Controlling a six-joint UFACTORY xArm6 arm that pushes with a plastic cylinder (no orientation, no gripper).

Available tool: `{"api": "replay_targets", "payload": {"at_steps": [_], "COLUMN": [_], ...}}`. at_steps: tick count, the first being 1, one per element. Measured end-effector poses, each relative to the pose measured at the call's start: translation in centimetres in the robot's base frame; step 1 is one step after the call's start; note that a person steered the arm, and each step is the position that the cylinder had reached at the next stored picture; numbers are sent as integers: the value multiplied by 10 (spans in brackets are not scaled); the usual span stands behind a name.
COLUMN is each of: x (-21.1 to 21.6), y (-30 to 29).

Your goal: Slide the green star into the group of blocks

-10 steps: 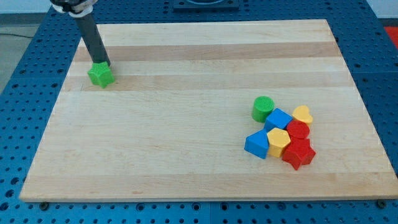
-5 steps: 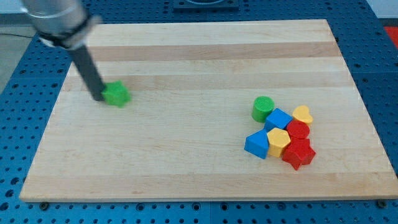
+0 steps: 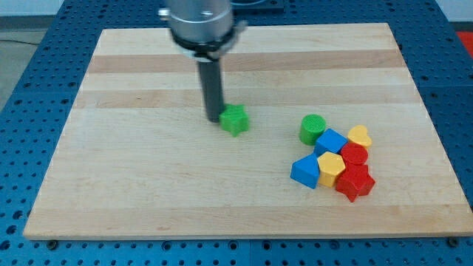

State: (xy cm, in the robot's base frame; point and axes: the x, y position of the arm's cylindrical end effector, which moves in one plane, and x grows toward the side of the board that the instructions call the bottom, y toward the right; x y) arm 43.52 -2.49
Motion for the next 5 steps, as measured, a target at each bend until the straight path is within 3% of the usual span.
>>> {"api": "replay_targets", "payload": {"at_steps": [1,2,3,4,5], "x": [18,43,41,0,-10], "y": [44,57,60,31,53]}}
